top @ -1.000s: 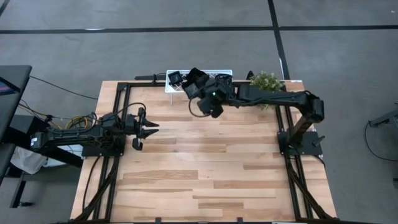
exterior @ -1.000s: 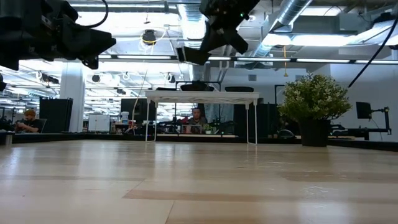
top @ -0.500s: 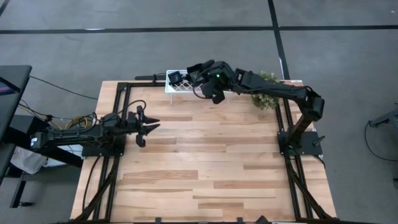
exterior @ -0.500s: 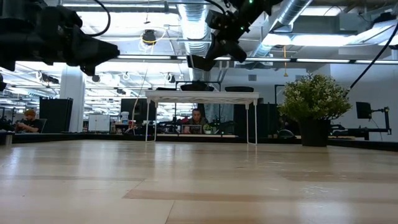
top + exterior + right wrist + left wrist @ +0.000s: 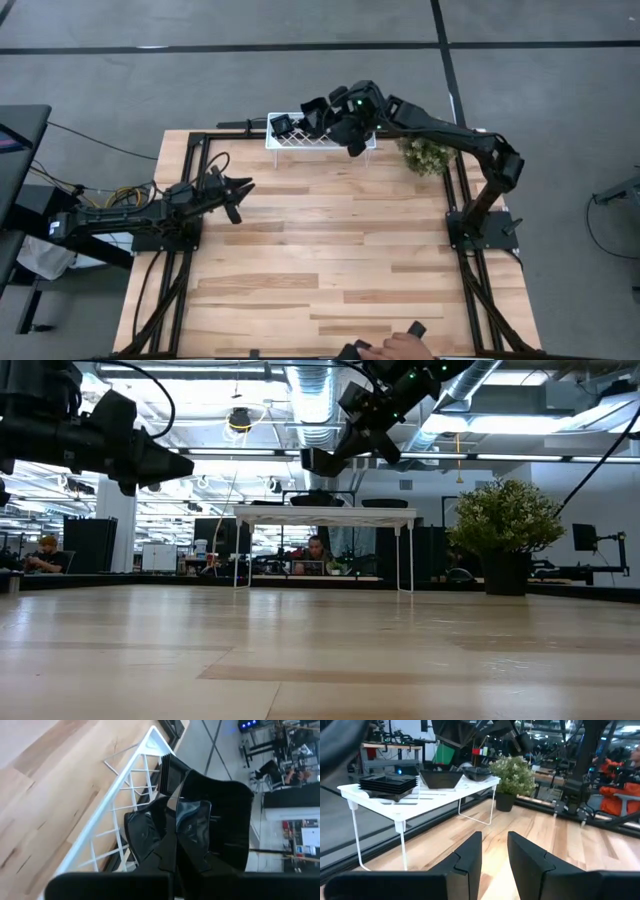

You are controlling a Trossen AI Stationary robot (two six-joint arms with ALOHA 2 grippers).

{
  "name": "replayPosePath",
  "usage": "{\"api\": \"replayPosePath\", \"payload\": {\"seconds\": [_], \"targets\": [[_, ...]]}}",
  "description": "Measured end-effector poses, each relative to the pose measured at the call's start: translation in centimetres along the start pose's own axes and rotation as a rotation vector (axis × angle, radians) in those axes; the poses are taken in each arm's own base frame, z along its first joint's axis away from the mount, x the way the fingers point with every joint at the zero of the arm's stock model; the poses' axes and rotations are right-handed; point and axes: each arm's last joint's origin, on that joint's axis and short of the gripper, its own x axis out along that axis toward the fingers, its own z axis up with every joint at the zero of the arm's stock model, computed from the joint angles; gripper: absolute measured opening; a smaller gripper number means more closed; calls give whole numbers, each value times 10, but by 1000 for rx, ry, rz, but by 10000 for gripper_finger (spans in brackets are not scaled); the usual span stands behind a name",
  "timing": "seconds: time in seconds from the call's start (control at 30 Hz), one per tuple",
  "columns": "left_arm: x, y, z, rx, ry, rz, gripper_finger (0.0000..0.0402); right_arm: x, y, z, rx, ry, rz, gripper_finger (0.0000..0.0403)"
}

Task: Pick & Place Mini shaped plates
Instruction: Stack the black distorted square plate on top of the black distorted square plate on the shelf

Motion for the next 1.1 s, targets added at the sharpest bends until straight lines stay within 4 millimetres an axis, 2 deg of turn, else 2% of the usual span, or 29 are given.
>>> {"api": "replayPosePath", "payload": {"seconds": [0.1,0.23,0.4,0.63,0.83,1.1], "targets": [[0,0,-1,9,10,1,95,-1,-3,-10,-3,-18,7,0],[0,0,-2,13,17,2,95,16,0,-23,-27,-3,54,0],[0,0,-2,13,21,1,95,35,-13,-23,-80,32,80,0],[1,0,-3,17,31,2,95,31,-27,-14,-93,37,137,0],[1,0,-3,19,30,3,95,29,-18,-11,-133,43,227,0],[1,0,-3,19,29,3,95,30,-17,-9,-146,39,226,0]]}}
